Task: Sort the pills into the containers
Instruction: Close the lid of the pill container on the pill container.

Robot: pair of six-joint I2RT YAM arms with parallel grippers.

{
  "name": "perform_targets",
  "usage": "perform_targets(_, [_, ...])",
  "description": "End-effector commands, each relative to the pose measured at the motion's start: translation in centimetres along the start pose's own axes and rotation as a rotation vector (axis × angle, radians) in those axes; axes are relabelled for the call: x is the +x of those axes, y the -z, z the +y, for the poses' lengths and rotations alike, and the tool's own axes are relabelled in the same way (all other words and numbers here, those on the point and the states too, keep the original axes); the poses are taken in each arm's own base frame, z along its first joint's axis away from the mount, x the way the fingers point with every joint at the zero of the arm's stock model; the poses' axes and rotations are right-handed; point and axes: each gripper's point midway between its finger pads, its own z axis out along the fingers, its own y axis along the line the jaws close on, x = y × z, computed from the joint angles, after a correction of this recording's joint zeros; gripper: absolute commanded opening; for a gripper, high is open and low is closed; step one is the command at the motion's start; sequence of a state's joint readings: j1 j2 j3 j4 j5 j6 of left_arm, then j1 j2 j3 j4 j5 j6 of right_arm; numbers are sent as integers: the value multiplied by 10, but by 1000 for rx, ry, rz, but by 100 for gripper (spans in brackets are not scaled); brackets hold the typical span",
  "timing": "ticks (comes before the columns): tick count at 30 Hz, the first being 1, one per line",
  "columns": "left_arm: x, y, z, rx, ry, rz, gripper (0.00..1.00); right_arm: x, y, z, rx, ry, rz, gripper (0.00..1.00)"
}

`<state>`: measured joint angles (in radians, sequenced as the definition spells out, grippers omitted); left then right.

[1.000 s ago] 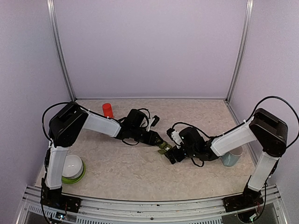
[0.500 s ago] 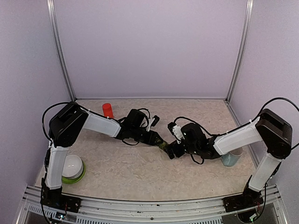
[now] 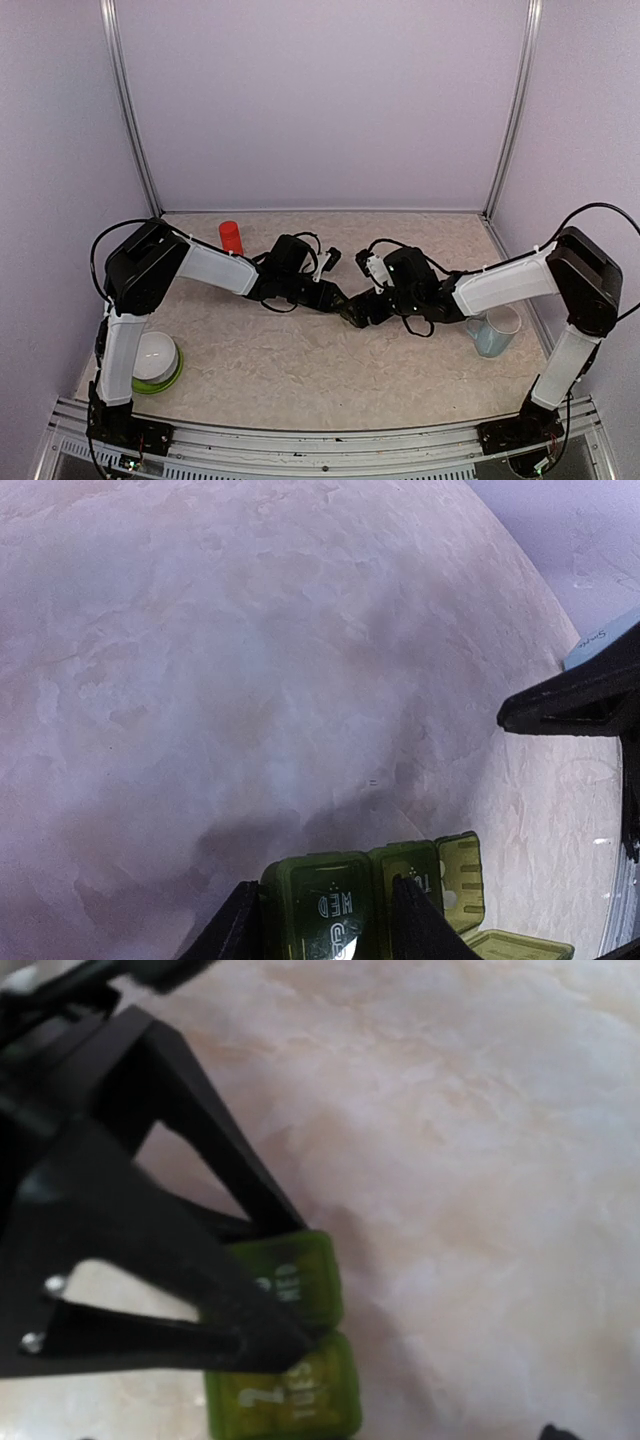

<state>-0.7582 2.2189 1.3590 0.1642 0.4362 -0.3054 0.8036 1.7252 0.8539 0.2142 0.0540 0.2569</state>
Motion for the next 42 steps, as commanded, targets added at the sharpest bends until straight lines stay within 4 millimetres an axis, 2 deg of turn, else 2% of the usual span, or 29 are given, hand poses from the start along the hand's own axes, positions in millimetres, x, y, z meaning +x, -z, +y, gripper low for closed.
perform_targets(1, [50,-6,15,-57,23,136,41,12,-7,-4,-44,-65,80,93])
perform_targets(10, [49,-5,13,-51,21,131,41,29,-14,-11,-52,-97,146,90])
perform_targets(16, [50,-5,13,-46,22,133,41,38,-18,-10,-160,-185,205,86])
perform_targets(26, [50,-5,12,-44,21,132,41,42,-22,-12,-253,-283,236,76])
perform_targets(30, [50,-5,13,-44,22,132,41,44,-23,-16,-269,-325,257,68])
perform_targets(35, [50,-5,12,-44,22,131,41,45,-25,-18,-296,-356,272,49])
perform_targets(42, [51,-4,13,-44,24,133,41,50,-27,-15,-312,-367,296,39])
